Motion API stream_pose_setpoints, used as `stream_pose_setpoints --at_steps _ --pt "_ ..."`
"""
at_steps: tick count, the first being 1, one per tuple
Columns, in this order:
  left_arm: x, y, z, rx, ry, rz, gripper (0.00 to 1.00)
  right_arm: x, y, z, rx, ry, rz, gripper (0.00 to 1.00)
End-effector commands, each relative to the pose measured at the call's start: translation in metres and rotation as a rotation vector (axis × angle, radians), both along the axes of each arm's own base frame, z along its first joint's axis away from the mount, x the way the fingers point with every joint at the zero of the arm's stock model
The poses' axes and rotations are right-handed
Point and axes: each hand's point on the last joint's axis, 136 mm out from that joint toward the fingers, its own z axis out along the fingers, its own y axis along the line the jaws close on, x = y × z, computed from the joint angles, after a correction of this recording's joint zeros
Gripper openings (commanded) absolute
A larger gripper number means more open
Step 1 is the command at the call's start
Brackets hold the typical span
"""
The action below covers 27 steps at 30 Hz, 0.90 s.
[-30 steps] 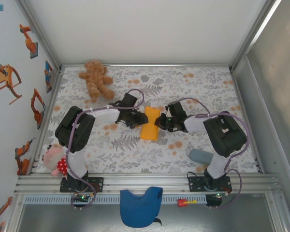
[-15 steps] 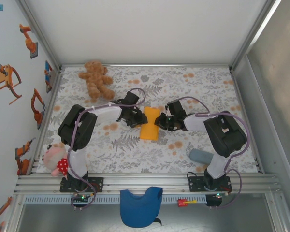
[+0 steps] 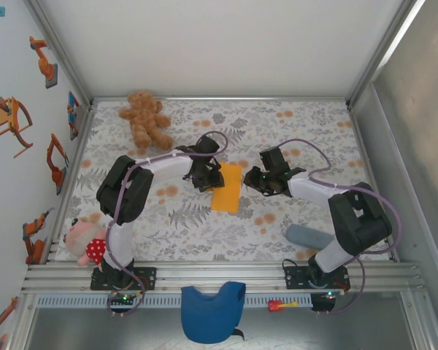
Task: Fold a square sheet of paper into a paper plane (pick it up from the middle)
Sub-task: First fold in half a square sheet of paper at the center of the table, then hold the square sheet of paper at the center of the table.
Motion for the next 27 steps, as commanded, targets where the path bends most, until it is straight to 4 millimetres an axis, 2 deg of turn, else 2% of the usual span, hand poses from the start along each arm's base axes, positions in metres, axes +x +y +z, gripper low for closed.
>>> stream_pose_setpoints --at_steps 1,7,16,22,27 --pt "-0.042 0.035 -0.076 0.213 0.176 0.019 0.38 0.002 -0.009 0.001 -0.044 -0.006 -0.012 0.22" --pt "-0.043 0.038 -0.086 0.261 0.217 0.060 0.39 0.002 -0.002 0.001 0.001 -0.003 0.019 0.21" --pt "-0.051 0.032 -0.096 0.254 0.242 -0.009 0.39 0.002 0.009 -0.001 0.035 -0.014 0.087 0.20" --pt "-0.057 0.031 -0.101 0.256 0.253 -0.060 0.39 0.005 0.001 0.001 0.010 -0.042 0.053 0.19" --pt "-0.057 0.031 -0.105 0.262 0.266 -0.050 0.40 0.006 0.002 0.001 0.018 -0.044 0.054 0.19"
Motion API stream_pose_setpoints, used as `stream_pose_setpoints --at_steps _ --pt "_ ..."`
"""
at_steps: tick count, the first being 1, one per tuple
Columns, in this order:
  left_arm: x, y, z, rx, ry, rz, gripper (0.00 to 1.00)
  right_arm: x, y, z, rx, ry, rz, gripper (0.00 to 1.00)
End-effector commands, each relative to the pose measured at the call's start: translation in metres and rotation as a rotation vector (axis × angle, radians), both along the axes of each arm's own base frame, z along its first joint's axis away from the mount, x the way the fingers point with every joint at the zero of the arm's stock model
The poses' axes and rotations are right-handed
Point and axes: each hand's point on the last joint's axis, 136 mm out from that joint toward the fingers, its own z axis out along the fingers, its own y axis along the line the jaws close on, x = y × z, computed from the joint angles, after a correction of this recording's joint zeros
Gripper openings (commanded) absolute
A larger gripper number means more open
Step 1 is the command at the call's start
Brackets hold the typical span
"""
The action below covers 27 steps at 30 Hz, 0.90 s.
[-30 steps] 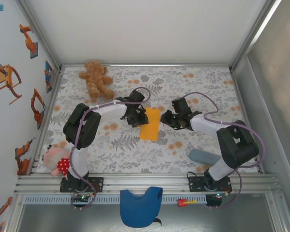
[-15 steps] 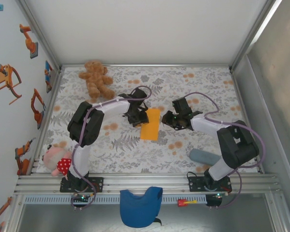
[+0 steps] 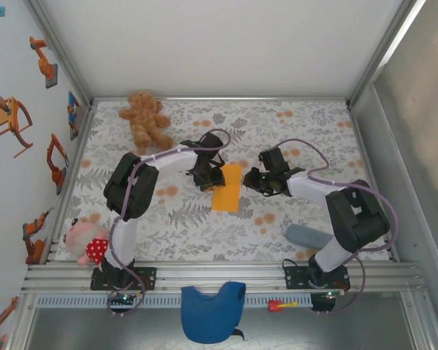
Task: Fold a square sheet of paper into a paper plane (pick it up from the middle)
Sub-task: Hold the square sheet of paper at the center of the table.
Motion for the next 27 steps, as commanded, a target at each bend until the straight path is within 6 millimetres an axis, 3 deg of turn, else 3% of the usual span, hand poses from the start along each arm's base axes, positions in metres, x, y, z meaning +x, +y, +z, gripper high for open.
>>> stream_pose_setpoints --at_steps 1,21,27 --pt "-0.056 0.031 -0.100 0.190 0.198 -0.059 0.40 0.006 -0.003 0.005 0.002 -0.040 -0.008 0.19" --pt "-0.066 0.042 -0.119 0.234 0.238 -0.094 0.42 0.011 0.014 0.002 0.124 -0.048 0.050 0.16" --pt "-0.067 0.043 -0.120 0.239 0.242 -0.093 0.42 0.008 0.029 -0.005 0.169 0.000 0.126 0.16"
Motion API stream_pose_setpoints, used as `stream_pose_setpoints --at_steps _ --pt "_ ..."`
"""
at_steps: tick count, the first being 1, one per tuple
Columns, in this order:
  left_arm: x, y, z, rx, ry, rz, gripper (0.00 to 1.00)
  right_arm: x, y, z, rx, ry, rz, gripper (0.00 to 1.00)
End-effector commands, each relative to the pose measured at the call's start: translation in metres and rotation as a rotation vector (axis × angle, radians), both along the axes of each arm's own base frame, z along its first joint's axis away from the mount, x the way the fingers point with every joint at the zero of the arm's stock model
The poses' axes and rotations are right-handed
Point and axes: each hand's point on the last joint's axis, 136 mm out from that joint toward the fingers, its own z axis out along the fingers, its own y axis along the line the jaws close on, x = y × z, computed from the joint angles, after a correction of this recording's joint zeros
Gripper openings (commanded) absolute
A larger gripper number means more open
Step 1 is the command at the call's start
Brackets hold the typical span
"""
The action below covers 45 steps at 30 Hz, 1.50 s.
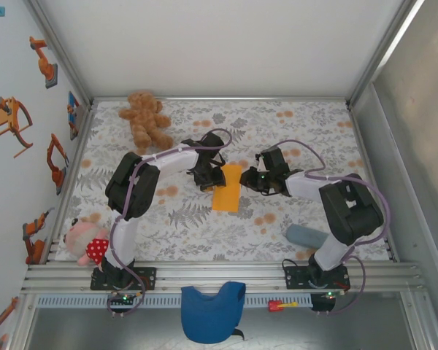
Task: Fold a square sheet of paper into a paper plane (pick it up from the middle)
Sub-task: Hold the square sheet of paper at the center of the table.
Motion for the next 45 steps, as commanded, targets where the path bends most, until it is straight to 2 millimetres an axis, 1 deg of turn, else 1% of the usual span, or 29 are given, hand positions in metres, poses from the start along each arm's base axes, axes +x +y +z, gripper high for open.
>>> stream_pose_setpoints --at_steps 1,6,14,24,28,31,33,36,37,39,41,43,45 --pt "-0.067 0.043 -0.118 0.228 0.232 -0.067 0.42 0.002 0.013 0.003 0.052 0.007 0.066 0.15" --pt "-0.067 0.043 -0.119 0.228 0.237 -0.067 0.42 0.001 0.022 -0.003 0.086 0.044 0.099 0.13" --pt "-0.068 0.042 -0.120 0.227 0.242 -0.068 0.42 0.000 0.026 -0.013 0.084 0.088 0.111 0.12" --pt "-0.068 0.043 -0.121 0.225 0.244 -0.068 0.42 -0.006 0.016 -0.034 0.017 0.146 0.100 0.10" --pt "-0.068 0.042 -0.120 0.225 0.245 -0.068 0.42 -0.010 0.009 -0.045 -0.032 0.166 0.089 0.10" --pt "-0.067 0.041 -0.117 0.220 0.239 -0.066 0.42 -0.016 0.001 -0.055 -0.076 0.190 0.088 0.10" --pt "-0.064 0.039 -0.111 0.212 0.229 -0.062 0.42 -0.022 -0.003 -0.063 -0.104 0.213 0.090 0.10" --pt "-0.054 0.030 -0.089 0.171 0.190 -0.060 0.42 -0.029 -0.009 -0.072 -0.141 0.242 0.106 0.09" --pt "-0.047 0.025 -0.076 0.147 0.163 -0.056 0.43 -0.033 -0.011 -0.076 -0.156 0.258 0.117 0.09" --pt "-0.033 0.017 -0.045 0.097 0.108 -0.047 0.43 -0.037 -0.013 -0.080 -0.176 0.274 0.138 0.09" --pt "-0.016 0.013 -0.007 0.056 0.030 -0.038 0.45 -0.041 -0.016 -0.083 -0.196 0.290 0.168 0.08" --pt "-0.001 0.014 0.029 0.034 -0.054 -0.026 0.46 -0.043 -0.015 -0.084 -0.202 0.297 0.194 0.07" --pt "0.009 0.018 0.059 0.009 -0.117 -0.010 0.46 -0.046 -0.015 -0.086 -0.204 0.309 0.219 0.07"
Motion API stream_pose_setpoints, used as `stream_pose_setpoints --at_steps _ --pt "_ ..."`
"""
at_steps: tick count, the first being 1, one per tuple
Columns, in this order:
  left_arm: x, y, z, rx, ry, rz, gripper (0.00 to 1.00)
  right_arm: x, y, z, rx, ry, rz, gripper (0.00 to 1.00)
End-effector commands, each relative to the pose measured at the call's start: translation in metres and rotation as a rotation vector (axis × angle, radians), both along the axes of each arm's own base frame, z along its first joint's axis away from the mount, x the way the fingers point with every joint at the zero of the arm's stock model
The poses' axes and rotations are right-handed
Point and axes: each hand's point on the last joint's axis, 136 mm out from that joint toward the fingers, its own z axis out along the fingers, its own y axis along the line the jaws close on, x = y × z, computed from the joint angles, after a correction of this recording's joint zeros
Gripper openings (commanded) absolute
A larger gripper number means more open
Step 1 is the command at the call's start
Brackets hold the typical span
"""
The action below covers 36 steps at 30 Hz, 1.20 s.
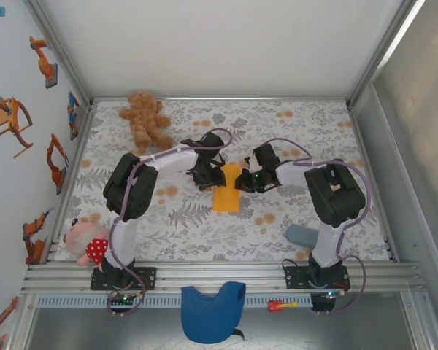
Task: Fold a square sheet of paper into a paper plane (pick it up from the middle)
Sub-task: Hold the square sheet of paper at the center of the table, then first fold the square sheet of paper in half at the center of the table.
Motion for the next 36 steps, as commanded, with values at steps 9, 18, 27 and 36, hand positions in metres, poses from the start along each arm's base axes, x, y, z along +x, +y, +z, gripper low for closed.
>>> stream_pose_setpoints --at_steps 9,18,27,36 --pt "0.008 -0.007 0.083 -0.288 -0.147 0.002 0.35 -0.041 -0.033 -0.055 -0.211 0.161 0.117 0.07" --pt "-0.004 -0.038 0.045 -0.421 -0.013 -0.010 0.16 -0.044 -0.036 -0.064 -0.227 0.195 0.119 0.07" --pt "-0.013 -0.055 0.024 -0.420 0.058 -0.017 0.10 -0.046 -0.040 -0.070 -0.254 0.212 0.114 0.07" --pt "-0.013 -0.048 0.005 -0.351 0.078 -0.016 0.08 -0.048 -0.043 -0.075 -0.271 0.225 0.114 0.06"
